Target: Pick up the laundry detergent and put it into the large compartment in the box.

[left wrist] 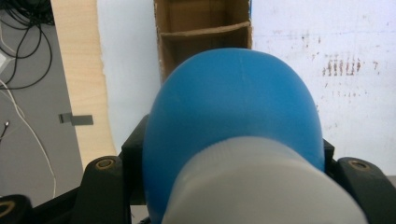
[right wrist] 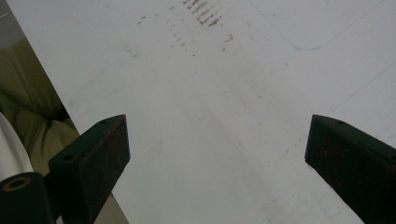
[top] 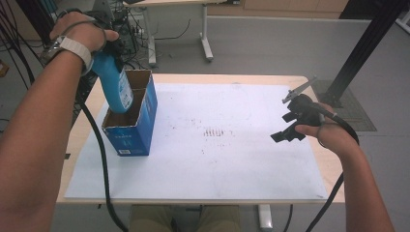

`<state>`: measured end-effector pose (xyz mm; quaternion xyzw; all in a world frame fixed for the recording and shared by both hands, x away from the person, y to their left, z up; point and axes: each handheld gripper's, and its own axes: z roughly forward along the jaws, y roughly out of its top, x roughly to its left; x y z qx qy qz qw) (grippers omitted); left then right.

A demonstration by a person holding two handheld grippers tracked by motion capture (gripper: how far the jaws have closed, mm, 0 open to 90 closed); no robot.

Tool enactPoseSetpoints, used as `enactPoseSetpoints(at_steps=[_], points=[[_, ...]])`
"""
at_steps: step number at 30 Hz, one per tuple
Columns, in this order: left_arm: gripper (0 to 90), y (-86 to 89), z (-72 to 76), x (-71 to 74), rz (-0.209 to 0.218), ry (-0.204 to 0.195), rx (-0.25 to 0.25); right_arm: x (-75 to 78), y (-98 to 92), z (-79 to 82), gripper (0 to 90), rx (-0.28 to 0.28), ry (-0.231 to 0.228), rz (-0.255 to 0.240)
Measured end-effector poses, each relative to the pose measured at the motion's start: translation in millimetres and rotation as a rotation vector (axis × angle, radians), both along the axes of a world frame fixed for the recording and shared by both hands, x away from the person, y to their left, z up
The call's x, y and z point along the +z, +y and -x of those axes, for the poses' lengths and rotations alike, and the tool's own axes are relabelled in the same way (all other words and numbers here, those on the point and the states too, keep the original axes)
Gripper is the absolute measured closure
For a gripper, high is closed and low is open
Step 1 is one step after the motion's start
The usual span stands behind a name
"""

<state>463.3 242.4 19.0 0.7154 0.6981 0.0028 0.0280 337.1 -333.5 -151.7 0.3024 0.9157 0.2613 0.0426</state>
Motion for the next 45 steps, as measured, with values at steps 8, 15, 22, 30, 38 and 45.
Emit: enactPoseSetpoints(at_steps=[8,15,22,30,38,45], points=[[39.3,1.9,-3.0,-13.7,-0.003,0.004,0.008,-2.8,0.8,-1.8,6.4,-0.001,0.008,0.001],[39.3,2.9,-2.7,-25.3,-0.001,-0.003,0.01,-4.0,1.8,-2.7,6.4,0.0,0.01,0.0],[39.3,5.7,-3.3,-38.8,0.004,0.002,0.011,-7.1,0.6,-2.6,6.4,-0.001,0.014,0.001],[39.3,4.7,-3.1,-48.5,0.003,-0.003,0.004,-7.6,-0.2,-2.1,6.4,-0.005,0.016,0.0],[39.4,0.6,-2.5,-56.9,-0.006,-0.018,-0.007,-8.7,-0.8,-1.3,6.4,-0.007,0.015,-0.004],[39.3,0.4,-3.8,-67.4,-0.006,-0.017,-0.005,-10.6,-2.4,-1.0,6.4,-0.01,0.018,-0.005]])
